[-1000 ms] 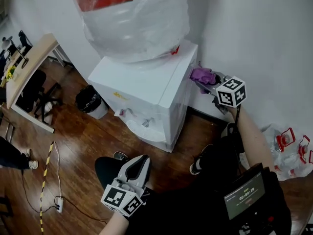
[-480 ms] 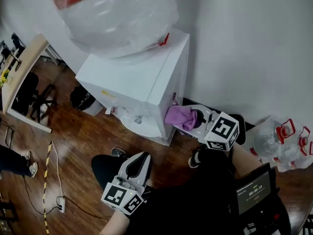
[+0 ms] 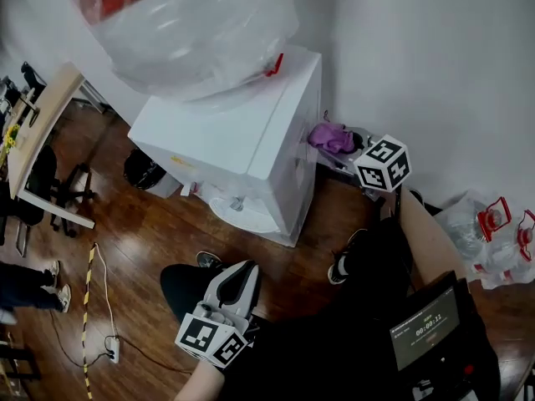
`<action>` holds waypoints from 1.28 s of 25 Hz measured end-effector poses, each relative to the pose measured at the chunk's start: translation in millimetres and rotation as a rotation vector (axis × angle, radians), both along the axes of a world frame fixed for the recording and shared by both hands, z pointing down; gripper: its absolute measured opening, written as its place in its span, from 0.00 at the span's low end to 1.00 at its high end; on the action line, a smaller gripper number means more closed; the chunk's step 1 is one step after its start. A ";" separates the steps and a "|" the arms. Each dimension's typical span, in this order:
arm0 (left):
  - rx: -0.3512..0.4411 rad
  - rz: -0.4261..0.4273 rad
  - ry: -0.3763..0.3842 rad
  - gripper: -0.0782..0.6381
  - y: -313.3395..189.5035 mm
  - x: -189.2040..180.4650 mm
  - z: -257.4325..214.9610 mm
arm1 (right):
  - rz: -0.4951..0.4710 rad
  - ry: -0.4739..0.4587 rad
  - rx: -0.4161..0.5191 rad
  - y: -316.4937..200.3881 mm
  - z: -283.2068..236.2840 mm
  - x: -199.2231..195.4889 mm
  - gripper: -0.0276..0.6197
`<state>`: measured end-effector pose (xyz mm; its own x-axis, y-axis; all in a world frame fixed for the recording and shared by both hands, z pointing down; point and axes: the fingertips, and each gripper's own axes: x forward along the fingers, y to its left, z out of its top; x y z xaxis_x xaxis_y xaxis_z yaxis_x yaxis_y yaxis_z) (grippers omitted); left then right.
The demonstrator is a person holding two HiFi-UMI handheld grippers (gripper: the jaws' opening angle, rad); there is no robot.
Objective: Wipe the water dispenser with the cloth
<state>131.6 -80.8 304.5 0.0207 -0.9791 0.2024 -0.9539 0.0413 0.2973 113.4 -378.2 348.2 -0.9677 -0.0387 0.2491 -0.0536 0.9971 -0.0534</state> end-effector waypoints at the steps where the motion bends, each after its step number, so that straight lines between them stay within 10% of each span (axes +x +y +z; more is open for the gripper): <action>1: -0.001 0.003 -0.001 0.18 -0.5 1.2 -0.1 | 0.041 0.000 -0.021 -22.8 1.5 -3.8 0.28; 6: 0.001 0.017 -0.002 0.18 -2.7 7.3 -1.8 | 0.089 -0.018 -0.117 -50.0 9.9 -11.8 0.28; 23: -0.008 0.019 -0.049 0.18 -5.7 0.8 10.3 | -0.280 -0.122 0.020 195.0 -11.3 25.7 0.28; 32: -0.035 0.039 -0.034 0.18 -11.3 -0.2 15.5 | -0.108 -0.060 0.034 100.8 30.2 16.3 0.28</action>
